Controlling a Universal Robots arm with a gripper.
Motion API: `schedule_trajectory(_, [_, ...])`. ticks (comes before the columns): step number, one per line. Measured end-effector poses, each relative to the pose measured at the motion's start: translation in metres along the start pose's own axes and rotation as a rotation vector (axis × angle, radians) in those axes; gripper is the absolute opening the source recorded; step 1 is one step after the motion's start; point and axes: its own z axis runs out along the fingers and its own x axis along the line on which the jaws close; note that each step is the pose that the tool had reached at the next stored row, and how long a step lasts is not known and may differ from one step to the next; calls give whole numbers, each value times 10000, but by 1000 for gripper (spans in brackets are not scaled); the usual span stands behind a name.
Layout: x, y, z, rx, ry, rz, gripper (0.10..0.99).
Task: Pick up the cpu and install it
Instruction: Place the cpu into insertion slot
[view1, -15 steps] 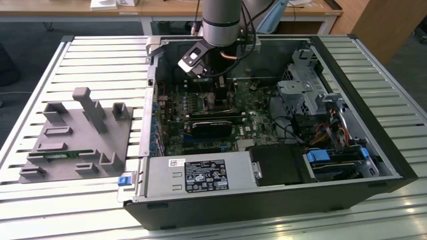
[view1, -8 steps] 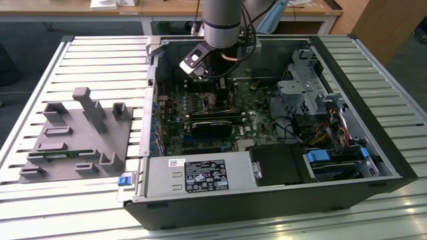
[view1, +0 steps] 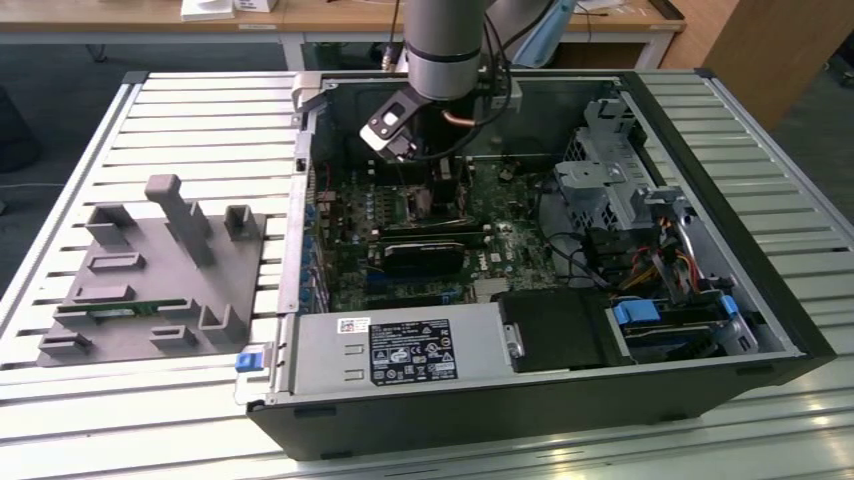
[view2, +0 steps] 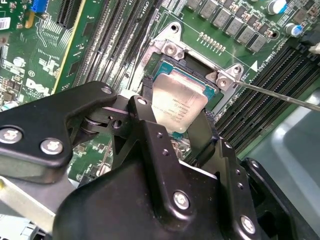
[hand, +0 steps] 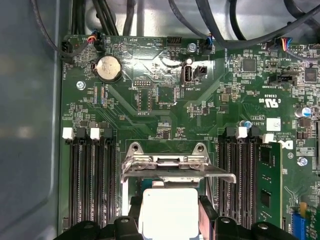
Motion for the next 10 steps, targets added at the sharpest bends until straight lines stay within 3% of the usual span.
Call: schedule_trajectory(10, [8, 5, 63, 4, -5, -1, 525])
